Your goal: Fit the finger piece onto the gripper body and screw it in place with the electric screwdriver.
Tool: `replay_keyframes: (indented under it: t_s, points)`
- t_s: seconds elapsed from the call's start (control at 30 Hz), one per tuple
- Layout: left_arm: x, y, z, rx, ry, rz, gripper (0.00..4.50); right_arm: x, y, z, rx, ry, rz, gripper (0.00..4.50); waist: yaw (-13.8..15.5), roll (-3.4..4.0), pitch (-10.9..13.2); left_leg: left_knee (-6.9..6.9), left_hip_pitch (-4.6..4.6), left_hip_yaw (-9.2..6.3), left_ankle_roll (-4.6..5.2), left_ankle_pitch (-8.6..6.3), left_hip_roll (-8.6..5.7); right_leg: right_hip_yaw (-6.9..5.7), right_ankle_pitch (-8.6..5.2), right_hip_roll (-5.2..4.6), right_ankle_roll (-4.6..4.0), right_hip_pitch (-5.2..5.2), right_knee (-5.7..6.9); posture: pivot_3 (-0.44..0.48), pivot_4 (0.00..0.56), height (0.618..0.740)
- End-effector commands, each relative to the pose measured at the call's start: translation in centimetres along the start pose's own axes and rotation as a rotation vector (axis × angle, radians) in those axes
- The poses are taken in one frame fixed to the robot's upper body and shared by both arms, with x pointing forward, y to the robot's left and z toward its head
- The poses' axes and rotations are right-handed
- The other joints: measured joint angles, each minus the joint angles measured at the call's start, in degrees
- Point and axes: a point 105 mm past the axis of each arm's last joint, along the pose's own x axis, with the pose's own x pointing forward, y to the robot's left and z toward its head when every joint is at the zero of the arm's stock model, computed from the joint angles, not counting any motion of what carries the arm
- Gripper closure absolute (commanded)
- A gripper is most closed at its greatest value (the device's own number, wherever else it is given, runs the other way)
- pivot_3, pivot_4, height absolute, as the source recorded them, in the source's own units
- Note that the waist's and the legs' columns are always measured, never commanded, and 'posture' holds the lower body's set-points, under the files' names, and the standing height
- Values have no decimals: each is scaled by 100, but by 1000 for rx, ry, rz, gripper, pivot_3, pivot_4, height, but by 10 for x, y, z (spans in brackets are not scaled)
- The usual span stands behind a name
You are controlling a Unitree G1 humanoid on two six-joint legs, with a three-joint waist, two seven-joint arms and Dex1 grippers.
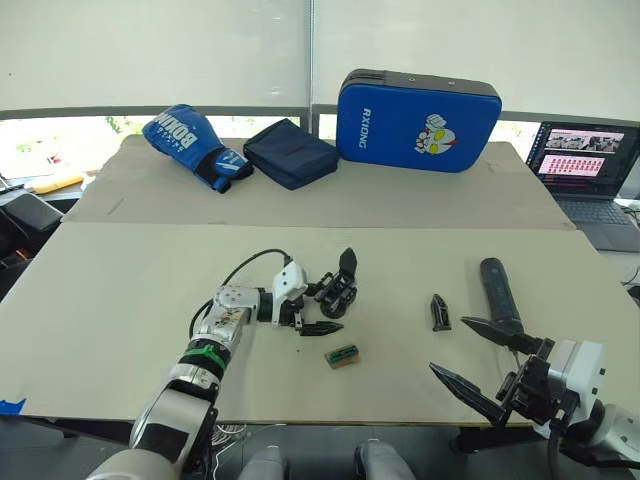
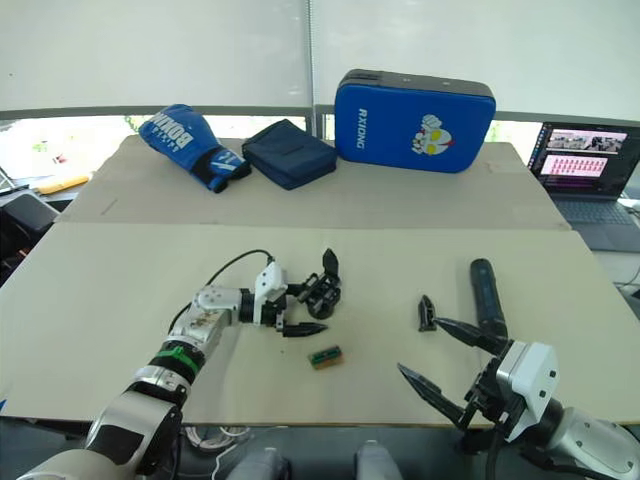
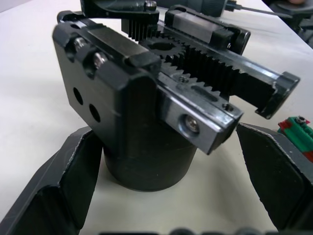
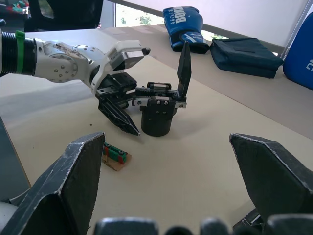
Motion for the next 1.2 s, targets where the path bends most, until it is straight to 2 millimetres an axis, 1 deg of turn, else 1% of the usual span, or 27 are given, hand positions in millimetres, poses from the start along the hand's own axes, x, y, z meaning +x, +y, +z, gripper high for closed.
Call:
replay_keyframes:
  t_s: [0.03, 0.13, 0.23, 0.33, 0.4, 0.43, 0.5, 0.6, 0.73, 0.83, 0.9, 1.0, 1.2]
  points:
    - [5, 2, 2, 37, 11, -17, 21, -1, 1, 9, -30, -18, 5, 0, 2, 0, 0, 0, -1, 0, 0, 0, -1, 0, 0, 0, 1, 0, 0, 0, 150, 740]
    - [8, 8, 3, 35, 13, 8, 21, -1, 2, 9, -27, -19, 2, 0, 25, 0, 0, 1, -1, -1, 0, 0, -2, 0, 2, -1, 5, 3, -2, 0, 150, 740]
    - [10, 7, 3, 45, 16, -6, 21, 0, 4, 8, -23, -20, 4, 0, 32, 0, 0, 6, -1, -1, 0, 0, -2, 0, 4, -1, 9, 4, -4, 0, 150, 740]
    - [13, 6, 5, 57, 2, -15, 794, 1, 4, 8, -22, -21, 4, 0, 34, 0, 0, 5, -1, -1, 0, 0, -2, 0, 5, -1, 9, 5, -4, 0, 150, 740]
    - [13, 5, 6, 64, -7, -10, 1604, 1, 4, 8, -23, -20, 4, 0, 39, 0, 0, 6, -1, -1, 0, 0, -2, -1, 5, -1, 9, 5, -4, 0, 150, 740]
    - [11, 6, 7, 71, -11, 6, 2156, 0, 4, 8, -23, -18, 4, 0, 41, 0, 0, 6, -2, -1, 0, 0, -2, 0, 5, -1, 9, 5, -5, 0, 150, 740]
    - [8, 10, 10, 73, -26, 50, 2179, 0, 4, 8, -22, -17, 3, 0, 37, 0, 0, 6, -3, -2, 1, 0, -2, -1, 5, -1, 9, 5, -6, 0, 150, 740]
    - [0, 19, 21, 51, -81, 169, 2179, -1, 4, 7, -17, -13, 1, 0, 31, 1, 0, 6, -3, -3, 1, 0, 1, 0, 6, -2, 8, 4, -6, 0, 150, 740]
    - [-8, 14, 27, 48, -76, 271, 2179, -2, 6, 6, -13, -12, -4, 0, -11, 2, 0, 6, -4, -6, 2, -1, 6, 0, 6, 1, 7, -2, -1, 0, 150, 740]
    - [-12, 15, 32, 21, -84, 375, 2179, -2, 7, 5, -11, -10, -9, 0, -3, 3, 0, 5, -11, -8, 2, -1, 7, 2, 18, 0, -13, -14, 3, 0, 150, 740]
    - [-12, 15, 33, 7, -85, 420, 2179, -1, 8, 5, -10, -8, -11, 0, 3, 2, 1, 6, -12, -7, 2, -1, 5, 2, 27, -2, -26, -16, 3, 0, 150, 740]
    - [-3, 10, 31, -25, -84, 470, 2179, -1, 8, 4, -15, -2, -23, 0, 29, 3, 1, 6, -12, -5, 2, -1, 4, 2, 21, -2, -17, -16, 2, 0, 150, 740]
    - [6, 1, 25, -64, -83, 468, 2179, 0, 7, 3, -22, 3, -30, 0, 62, 3, 1, 6, -13, -3, 1, -1, 0, 2, 27, -3, -27, -16, -2, 0, 150, 740]
